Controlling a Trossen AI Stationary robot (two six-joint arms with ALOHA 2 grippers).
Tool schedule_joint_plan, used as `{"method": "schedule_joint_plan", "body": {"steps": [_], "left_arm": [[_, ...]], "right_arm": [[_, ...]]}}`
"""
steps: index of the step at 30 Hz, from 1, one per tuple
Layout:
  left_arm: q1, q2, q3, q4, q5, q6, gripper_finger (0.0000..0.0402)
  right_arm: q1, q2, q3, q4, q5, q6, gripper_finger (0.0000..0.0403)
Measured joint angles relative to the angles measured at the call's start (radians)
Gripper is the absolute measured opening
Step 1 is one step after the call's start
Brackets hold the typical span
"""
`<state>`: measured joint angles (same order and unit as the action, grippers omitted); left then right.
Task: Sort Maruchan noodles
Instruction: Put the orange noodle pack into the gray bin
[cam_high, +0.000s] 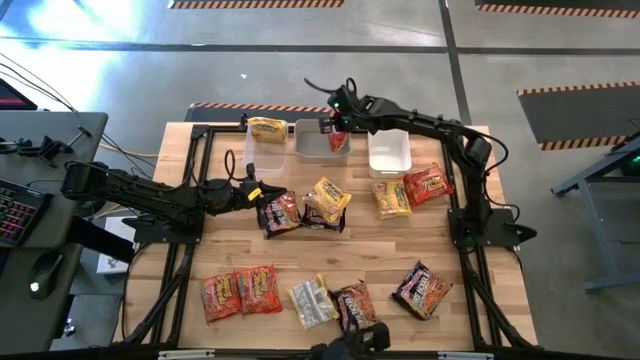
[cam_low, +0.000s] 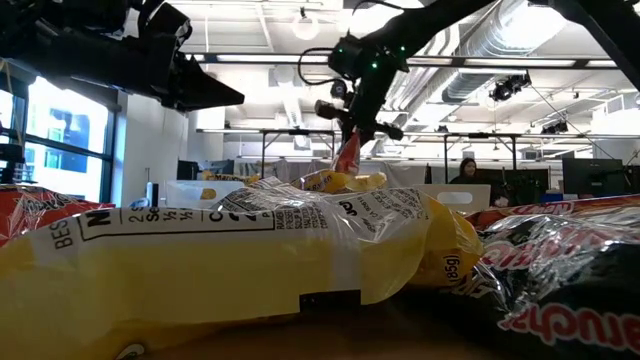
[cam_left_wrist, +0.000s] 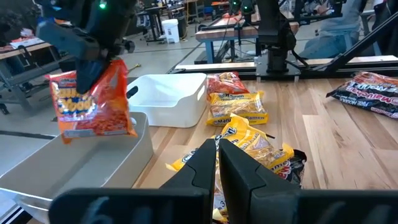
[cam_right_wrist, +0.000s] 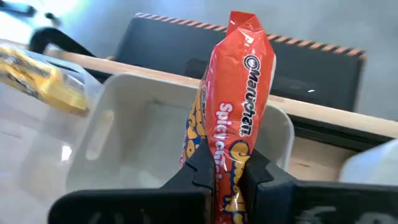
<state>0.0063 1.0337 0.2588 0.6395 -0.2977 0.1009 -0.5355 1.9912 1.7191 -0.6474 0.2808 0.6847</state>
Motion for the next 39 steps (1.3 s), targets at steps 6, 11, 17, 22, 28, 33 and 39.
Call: {"method": "schedule_joint_plan", "body": {"steps": [6,11,17,22,28,33,39], "left_arm": [[0.000,0.000,0.000,-0.002,0.000,-0.003,0.0011],[0.000,0.000,0.000,0.000,0.000,-0.003,0.0011],[0.000,0.000,0.000,0.000,0.000,-0.003,0.0011],[0.000,0.000,0.000,-0.003,0.000,-0.003,0.0011],[0.000,0.000,0.000,-0.005,0.000,-0.003,0.0011],[0.000,0.000,0.000,-0.005,0.000,-0.003,0.0011],[0.000,0.000,0.000,-0.005,0.000,-0.003,0.0011]], "right_arm": [[0.044,0.017,0.000,-0.035,0.160,-0.032,0.0006],[0.050,0.017,0.000,-0.037,0.181,-0.032,0.0006],[0.056,0.030,0.000,-0.039,0.202,-0.039,0.0006],[0.060,0.063,0.000,-0.037,0.211,-0.039,0.0006],[0.058,0.096,0.000,-0.036,0.178,-0.034,0.0007],[0.058,0.098,0.000,-0.036,0.153,-0.029,0.0007],[0.058,0.098,0.000,-0.036,0.149,-0.004,0.0030]]}}
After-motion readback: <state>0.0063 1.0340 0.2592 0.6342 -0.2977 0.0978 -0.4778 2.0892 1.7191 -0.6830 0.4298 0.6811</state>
